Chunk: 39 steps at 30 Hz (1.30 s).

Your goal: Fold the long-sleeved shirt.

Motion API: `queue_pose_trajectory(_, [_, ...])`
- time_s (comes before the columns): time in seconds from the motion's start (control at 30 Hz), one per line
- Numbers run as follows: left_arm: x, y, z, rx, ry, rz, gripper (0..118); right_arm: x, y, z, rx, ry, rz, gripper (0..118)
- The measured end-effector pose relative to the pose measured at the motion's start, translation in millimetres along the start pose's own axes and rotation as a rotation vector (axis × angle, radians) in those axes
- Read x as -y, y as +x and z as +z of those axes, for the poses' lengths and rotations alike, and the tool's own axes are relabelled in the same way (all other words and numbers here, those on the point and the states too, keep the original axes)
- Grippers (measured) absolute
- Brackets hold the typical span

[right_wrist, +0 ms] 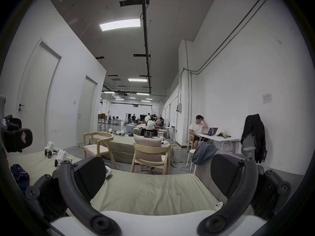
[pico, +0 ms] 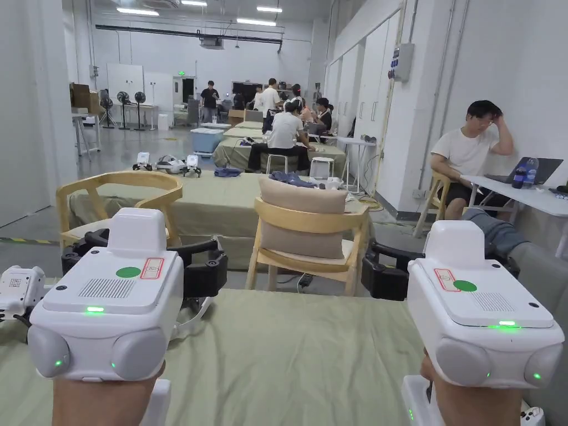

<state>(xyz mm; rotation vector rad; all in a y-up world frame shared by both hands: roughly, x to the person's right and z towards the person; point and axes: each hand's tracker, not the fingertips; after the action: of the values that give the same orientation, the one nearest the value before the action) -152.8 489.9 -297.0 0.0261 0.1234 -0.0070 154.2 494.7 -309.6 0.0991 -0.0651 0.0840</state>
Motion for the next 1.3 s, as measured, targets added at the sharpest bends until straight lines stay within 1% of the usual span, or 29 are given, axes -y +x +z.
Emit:
queue_pose_trajectory(0.4, [-1.4,-6.6,1.6,-0.010,0.004,0.019,111,0.9,-3.1,0.9,-0.002,0.004,0.010,118])
queue_pose_trajectory(0.5, [0.6,-8.7,2.2,-0.014,0.004,0.026,111,1.4,-4.4,0.8,0.014,0.014,0.042,118])
queue_pose_trajectory(0.67, [3.4,-9.9,1.0,-0.009,-0.002,0.017,111,2.3,-2.3,0.3,0.006,0.014,0.016,118])
queue_pose_trajectory(0.93, [3.7,-6.2,3.9,-0.001,0.017,-0.019,111,5.3,1.7,-1.3,0.015,0.008,0.010,118])
queue_pose_trajectory(1.3, [5.8,-7.5,3.3,0.013,0.010,0.005,111,7.0,-1.4,1.6,0.016,0.016,0.040,118])
